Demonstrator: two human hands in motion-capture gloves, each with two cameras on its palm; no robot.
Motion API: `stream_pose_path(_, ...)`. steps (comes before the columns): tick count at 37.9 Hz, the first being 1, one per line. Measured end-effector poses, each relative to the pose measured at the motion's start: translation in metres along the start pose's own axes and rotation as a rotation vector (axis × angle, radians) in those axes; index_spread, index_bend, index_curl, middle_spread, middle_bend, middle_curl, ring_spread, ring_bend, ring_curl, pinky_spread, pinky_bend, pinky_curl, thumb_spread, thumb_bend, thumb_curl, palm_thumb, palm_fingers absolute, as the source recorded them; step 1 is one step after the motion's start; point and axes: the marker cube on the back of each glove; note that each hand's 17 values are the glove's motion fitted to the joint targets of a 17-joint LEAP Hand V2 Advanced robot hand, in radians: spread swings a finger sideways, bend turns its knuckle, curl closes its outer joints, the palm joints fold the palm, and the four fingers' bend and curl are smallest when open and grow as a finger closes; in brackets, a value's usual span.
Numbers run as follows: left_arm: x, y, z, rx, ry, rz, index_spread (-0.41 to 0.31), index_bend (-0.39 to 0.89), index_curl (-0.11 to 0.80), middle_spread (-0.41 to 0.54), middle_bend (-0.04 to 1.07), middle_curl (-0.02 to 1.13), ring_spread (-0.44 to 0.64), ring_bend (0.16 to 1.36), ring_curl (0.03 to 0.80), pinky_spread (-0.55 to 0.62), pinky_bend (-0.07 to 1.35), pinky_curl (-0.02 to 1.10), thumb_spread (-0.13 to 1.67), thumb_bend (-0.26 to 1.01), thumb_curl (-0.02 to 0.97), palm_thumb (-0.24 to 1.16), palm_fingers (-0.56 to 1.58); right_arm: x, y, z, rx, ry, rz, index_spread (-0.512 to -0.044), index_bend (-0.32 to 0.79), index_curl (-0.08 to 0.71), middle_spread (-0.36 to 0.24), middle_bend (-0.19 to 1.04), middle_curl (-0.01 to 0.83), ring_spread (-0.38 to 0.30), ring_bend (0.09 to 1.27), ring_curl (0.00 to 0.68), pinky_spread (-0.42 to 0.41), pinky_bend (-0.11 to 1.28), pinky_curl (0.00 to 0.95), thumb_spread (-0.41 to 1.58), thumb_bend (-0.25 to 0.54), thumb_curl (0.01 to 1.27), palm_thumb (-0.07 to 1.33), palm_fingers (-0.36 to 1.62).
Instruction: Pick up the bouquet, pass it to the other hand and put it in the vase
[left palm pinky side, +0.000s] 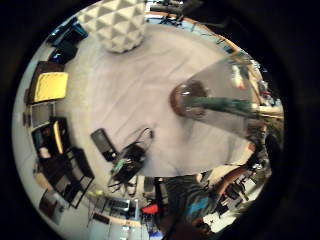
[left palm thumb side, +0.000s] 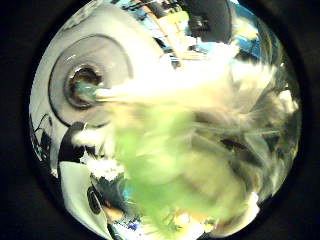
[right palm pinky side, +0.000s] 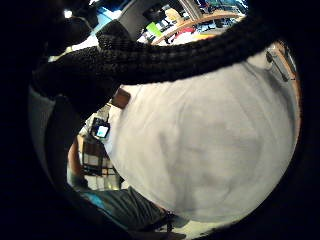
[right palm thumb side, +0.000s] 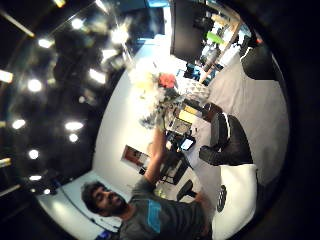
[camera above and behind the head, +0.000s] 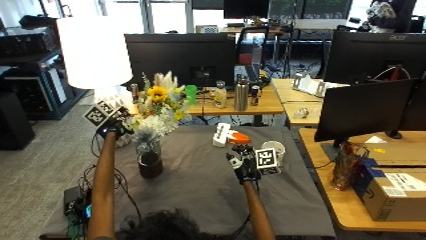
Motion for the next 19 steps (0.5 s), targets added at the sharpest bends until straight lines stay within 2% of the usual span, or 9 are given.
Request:
stream_pose_path(2, -0.023, -0.009, -0.007, 0.094, 0.032, -0.034, 0.056, 0.01, 0.268, 0.213, 0.18, 0.41, 0.26, 0.71, 0.345, 0.31, 0.70, 0.44, 0.87, 0.05, 0.389, 0.90, -0.12, 0.005, -0.002, 0.000, 0.007, 0.000, 0.003, -0.268, 0.16, 0.378, -0.066, 0.20, 0.451, 0.024, 0.18, 0.372, 0.329, 0.27, 0.367, 1.03, -0.017, 0.53, 0.98, 0.86)
stream_pose_path(4, -0.036, -0.007, -0.020, 0.165, 0.170, -0.027, 0.075, 0.04, 0.252, 0.245, 0.20, 0.40, 0.30, 0.72, 0.337, 0.35, 0.69, 0.43, 0.88, 0.04, 0.398, 0.91, -0.08, 0.004, -0.002, 0.000, 0.010, -0.004, 0.006, -0.269, 0.16, 0.380, -0.064, 0.19, 0.450, 0.025, 0.18, 0.370, 0.332, 0.27, 0.368, 1.03, -0.017, 0.53, 0.98, 0.86)
stream_pose_path(7, -0.048, 0.012, -0.042, 0.274, 0.380, 0.032, 0.084, 0.07, 0.237, 0.266, 0.21, 0.40, 0.32, 0.73, 0.329, 0.39, 0.67, 0.41, 0.91, 0.04, 0.407, 0.94, -0.04, -0.002, 0.000, 0.000, 0.011, -0.015, 0.000, -0.270, 0.16, 0.382, -0.063, 0.19, 0.449, 0.027, 0.18, 0.368, 0.335, 0.26, 0.370, 1.03, -0.017, 0.52, 0.98, 0.85)
stream_pose_path(10, -0.054, 0.037, -0.062, 0.367, 0.518, 0.105, 0.064, 0.10, 0.235, 0.249, 0.24, 0.40, 0.33, 0.74, 0.326, 0.40, 0.64, 0.40, 0.95, 0.03, 0.411, 0.94, 0.02, -0.007, 0.001, 0.001, 0.009, -0.020, -0.004, -0.269, 0.15, 0.381, -0.062, 0.20, 0.449, 0.028, 0.19, 0.367, 0.336, 0.26, 0.370, 1.03, -0.017, 0.52, 0.98, 0.85)
stream_pose_path(15, -0.067, 0.053, -0.080, 0.441, 0.569, 0.184, 0.021, 0.14, 0.242, 0.212, 0.25, 0.39, 0.32, 0.73, 0.315, 0.43, 0.60, 0.37, 0.98, -0.01, 0.414, 0.91, 0.08, -0.012, 0.001, 0.003, 0.005, -0.022, -0.023, -0.270, 0.15, 0.381, -0.061, 0.20, 0.449, 0.028, 0.19, 0.366, 0.339, 0.25, 0.371, 1.03, -0.020, 0.52, 0.98, 0.85)
stream_pose_path(19, -0.068, 0.071, -0.085, 0.438, 0.584, 0.240, 0.007, 0.13, 0.244, 0.187, 0.26, 0.39, 0.31, 0.72, 0.311, 0.43, 0.58, 0.36, 0.99, -0.03, 0.416, 0.87, 0.10, -0.035, 0.010, 0.003, -0.006, -0.047, -0.019, -0.266, 0.16, 0.383, -0.061, 0.20, 0.450, 0.029, 0.18, 0.363, 0.341, 0.25, 0.373, 1.04, -0.019, 0.52, 0.98, 0.85)
